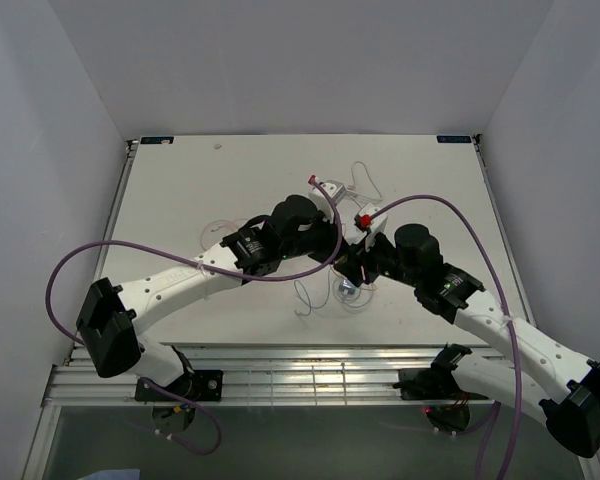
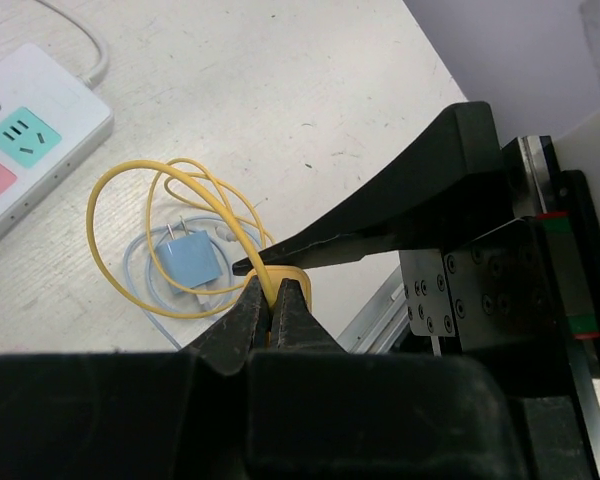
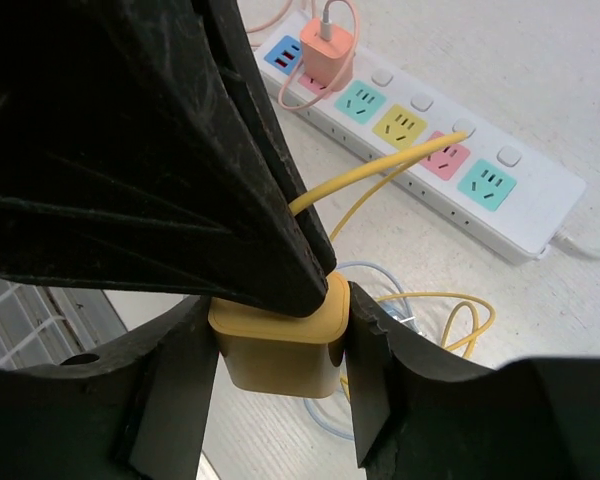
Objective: Insert the plug
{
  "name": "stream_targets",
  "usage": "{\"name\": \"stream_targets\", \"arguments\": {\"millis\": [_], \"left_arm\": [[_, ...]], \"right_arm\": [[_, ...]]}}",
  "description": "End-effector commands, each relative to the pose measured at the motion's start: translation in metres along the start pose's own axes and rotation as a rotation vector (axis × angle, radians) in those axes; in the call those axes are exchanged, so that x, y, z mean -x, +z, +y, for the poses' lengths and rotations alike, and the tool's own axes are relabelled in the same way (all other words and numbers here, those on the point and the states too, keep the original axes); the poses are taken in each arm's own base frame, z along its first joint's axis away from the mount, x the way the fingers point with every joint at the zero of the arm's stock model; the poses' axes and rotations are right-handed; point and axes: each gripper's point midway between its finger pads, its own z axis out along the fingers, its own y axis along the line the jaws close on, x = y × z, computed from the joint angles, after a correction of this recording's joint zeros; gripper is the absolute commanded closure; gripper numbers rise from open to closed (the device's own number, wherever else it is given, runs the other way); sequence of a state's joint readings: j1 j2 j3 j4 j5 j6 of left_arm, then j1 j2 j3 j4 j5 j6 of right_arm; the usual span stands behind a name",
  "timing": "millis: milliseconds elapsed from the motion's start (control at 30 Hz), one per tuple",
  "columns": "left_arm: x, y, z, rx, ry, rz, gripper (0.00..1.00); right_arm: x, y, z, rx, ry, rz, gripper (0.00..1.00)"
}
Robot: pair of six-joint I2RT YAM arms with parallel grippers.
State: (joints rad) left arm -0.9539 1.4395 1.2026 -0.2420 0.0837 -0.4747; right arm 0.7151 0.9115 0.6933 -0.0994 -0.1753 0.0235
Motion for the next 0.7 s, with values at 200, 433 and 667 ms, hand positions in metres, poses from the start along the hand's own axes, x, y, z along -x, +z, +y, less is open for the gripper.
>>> {"name": "stream_targets", "arguments": {"millis": [200,433,667], "left_arm": [[0.021,-0.002,-0.023,-0.024,0.043,-0.03,0.84],[0.039,-0.013,-0.014,0.06,0.042,-0.079,0.02],[0.071,-0.036,-0.007,0.155,0.037,-0.163,0.02]], "right_arm": [[0.021,0.001,-0.017,-0.124,0.016,-0.058,0.86],[0.054,-0.037,-0.082,-0.503,0.092,-0.139,0.92],[0.089,-0.143,-0.251,-0.888,0.453,-0.172,0.92]]}}
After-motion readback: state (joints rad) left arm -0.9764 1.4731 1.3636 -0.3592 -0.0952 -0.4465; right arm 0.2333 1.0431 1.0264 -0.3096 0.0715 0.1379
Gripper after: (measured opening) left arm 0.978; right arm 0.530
